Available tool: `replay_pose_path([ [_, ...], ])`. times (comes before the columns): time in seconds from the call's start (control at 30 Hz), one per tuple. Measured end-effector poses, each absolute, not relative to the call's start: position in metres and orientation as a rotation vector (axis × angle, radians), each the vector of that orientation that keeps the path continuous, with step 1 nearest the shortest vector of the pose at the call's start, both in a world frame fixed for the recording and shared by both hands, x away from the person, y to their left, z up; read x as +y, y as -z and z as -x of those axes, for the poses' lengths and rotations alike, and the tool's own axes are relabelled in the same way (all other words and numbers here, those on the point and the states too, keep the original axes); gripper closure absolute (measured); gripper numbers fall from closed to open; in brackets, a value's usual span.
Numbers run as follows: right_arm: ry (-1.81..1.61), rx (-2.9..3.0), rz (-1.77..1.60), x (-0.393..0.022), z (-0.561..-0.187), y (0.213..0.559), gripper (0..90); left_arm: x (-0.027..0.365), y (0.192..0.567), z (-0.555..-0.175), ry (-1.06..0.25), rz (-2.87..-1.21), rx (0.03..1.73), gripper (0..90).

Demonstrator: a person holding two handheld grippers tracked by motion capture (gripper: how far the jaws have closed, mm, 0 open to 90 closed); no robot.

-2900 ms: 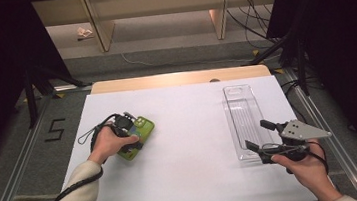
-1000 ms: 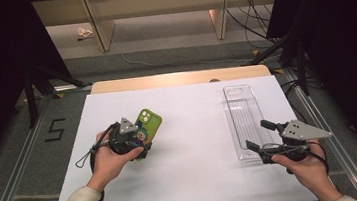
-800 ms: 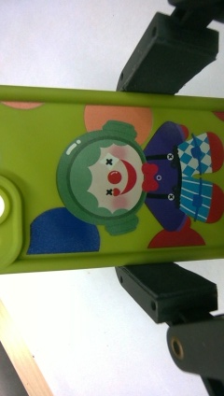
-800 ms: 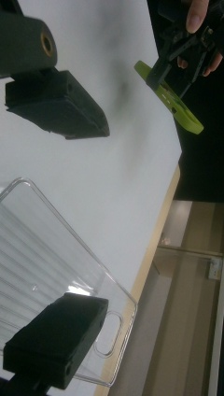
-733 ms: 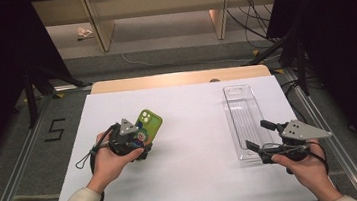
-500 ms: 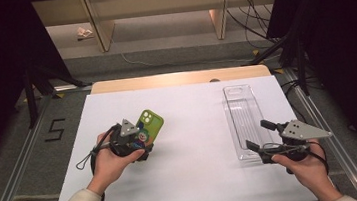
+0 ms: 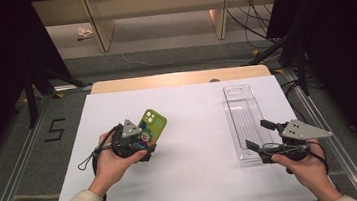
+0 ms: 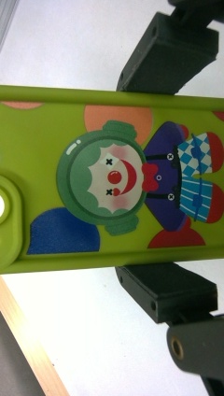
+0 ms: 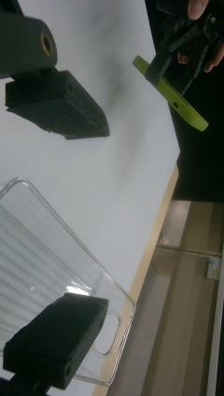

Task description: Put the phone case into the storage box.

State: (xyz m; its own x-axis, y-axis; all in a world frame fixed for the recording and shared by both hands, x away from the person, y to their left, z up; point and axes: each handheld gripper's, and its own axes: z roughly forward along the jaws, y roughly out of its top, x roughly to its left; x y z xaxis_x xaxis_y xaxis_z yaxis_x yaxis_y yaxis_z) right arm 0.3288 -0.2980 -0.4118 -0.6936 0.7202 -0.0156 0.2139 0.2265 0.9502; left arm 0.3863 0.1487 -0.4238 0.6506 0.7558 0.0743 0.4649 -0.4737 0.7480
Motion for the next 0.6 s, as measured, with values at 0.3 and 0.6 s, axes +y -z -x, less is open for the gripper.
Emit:
replay_pose_path([
  [0.3, -1.476, 2.046, -0.859, -0.2969, -0.329, 0.4113, 15.8, 0.1446, 0.4227, -0.385, -0.532, -2.134, 0.928, 16.1],
  [0.6, -1.487, 2.043, -0.853, -0.2953, -0.3291, 0.411, 15.8, 0.1399, 0.4222, -0.3828, -0.527, -2.129, 0.91, 16.2],
])
